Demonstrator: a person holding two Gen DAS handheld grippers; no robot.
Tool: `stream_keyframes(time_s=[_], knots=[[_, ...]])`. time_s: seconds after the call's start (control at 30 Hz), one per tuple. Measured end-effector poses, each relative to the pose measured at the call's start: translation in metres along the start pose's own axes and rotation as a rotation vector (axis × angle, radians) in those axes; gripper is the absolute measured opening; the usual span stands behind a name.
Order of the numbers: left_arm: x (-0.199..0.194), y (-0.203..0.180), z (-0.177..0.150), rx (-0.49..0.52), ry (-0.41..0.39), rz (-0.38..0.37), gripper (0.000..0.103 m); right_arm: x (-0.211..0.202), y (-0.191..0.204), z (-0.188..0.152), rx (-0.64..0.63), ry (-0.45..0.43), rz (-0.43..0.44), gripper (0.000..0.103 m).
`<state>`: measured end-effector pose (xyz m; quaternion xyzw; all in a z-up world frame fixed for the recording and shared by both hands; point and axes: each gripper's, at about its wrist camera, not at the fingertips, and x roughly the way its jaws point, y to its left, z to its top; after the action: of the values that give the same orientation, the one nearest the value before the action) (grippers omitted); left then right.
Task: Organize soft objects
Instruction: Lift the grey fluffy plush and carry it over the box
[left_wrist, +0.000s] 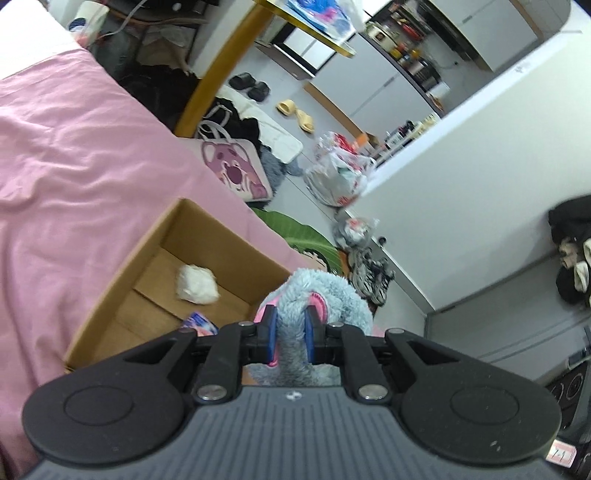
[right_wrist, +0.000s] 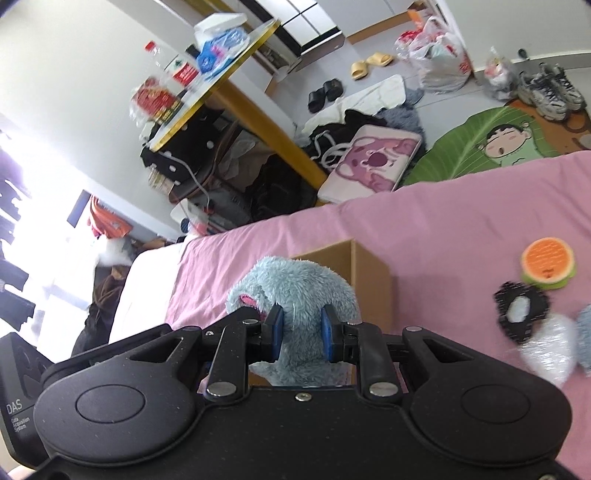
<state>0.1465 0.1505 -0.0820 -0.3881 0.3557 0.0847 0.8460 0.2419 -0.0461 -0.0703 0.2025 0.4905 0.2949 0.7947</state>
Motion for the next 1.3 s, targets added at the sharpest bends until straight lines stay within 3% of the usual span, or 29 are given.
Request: stream_keyframes(time_s=[0.6, 0.73, 0.83, 0.93, 1.07, 1.13, 1.3], knots=[[0.010, 0.058, 0.021, -0.144, -0.026, 0.121, 0.018, 0.068, 0.026, -0.011, 0.007, 0.095, 0.000, 0.021], [0.005, 0.061, 0.024, -0.154, -0.056, 0.157, 0.031, 0.081, 0.025, -0.012, 0.019, 0.124, -0.006, 0.033], [0.005, 0.058, 0.025, -0.139, -0.065, 0.166, 0.038, 0.083, 0.025, -0.013, 0.017, 0.145, 0.001, 0.035], [0.006, 0.055, 0.025, -0.135, -0.056, 0.155, 0.046, 0.074, 0.025, -0.012, 0.004, 0.134, 0.000, 0.043], [0.006, 0.047, 0.023, -0.098, -0.059, 0.168, 0.056, 0.055, 0.022, -0.010, -0.010, 0.116, -0.006, 0.046], [0.006, 0.041, 0.021, -0.078, -0.063, 0.172, 0.066, 0.044, 0.020, -0.008, -0.017, 0.101, -0.011, 0.048], [0.004, 0.028, 0.018, -0.036, -0.055, 0.167, 0.071, 0.023, 0.013, -0.002, -0.042, 0.077, -0.036, 0.054]])
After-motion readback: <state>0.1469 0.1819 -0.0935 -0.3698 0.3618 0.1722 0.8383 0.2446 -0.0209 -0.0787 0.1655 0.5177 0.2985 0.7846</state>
